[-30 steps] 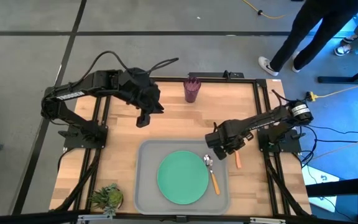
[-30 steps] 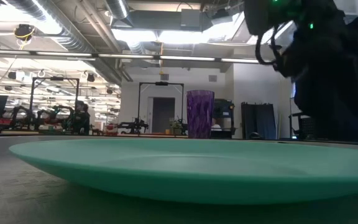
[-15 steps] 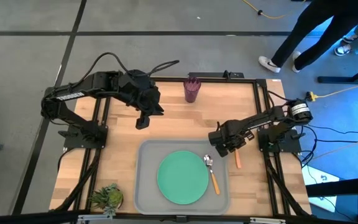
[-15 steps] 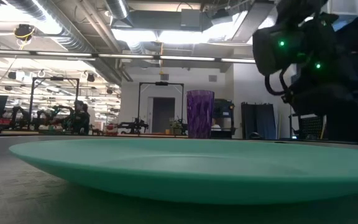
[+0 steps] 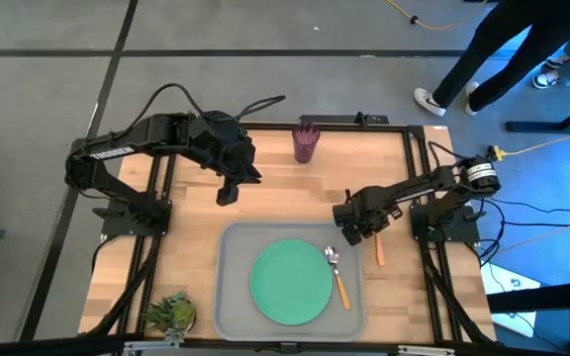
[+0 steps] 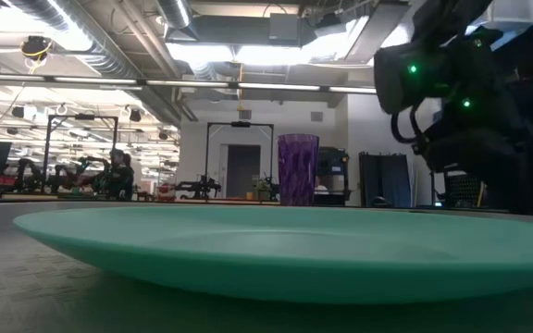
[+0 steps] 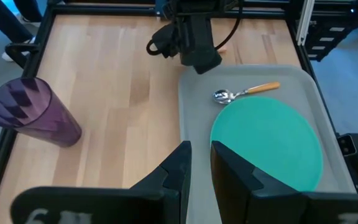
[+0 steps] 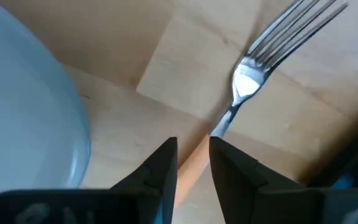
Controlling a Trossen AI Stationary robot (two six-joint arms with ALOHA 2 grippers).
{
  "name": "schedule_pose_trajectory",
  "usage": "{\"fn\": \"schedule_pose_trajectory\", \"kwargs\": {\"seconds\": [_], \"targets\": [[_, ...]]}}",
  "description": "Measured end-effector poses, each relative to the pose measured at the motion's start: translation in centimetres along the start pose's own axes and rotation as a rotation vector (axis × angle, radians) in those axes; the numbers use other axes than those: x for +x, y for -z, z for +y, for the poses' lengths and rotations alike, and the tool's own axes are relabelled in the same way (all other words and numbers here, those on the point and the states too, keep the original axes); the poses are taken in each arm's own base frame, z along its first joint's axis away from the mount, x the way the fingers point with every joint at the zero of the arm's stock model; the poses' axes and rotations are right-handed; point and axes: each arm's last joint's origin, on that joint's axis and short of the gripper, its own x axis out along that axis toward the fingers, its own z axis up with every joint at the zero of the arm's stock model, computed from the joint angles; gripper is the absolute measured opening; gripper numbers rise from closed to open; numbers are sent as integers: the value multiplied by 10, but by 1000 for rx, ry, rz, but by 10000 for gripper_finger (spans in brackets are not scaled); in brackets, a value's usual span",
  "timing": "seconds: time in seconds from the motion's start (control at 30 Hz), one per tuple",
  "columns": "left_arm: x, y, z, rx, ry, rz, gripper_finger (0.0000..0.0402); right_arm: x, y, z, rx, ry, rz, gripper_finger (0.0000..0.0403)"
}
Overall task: Pick and place plate/cup/fork/spoon on tray
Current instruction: Put the light orange fork on the gray tray to the right of the orange spoon
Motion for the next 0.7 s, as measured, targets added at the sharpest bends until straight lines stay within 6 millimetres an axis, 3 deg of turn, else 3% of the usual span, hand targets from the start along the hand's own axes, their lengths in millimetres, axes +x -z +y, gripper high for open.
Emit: {"fn": "schedule_pose_trajectory", "kwargs": {"seconds": [0.3,0.7], "targets": [[0,0,0,-1,0,0,53,-10,1,-9,21,-3,-36,99],[0,0,0,-1,0,1,53,22,1,-16,101,-70,49,99]]}}
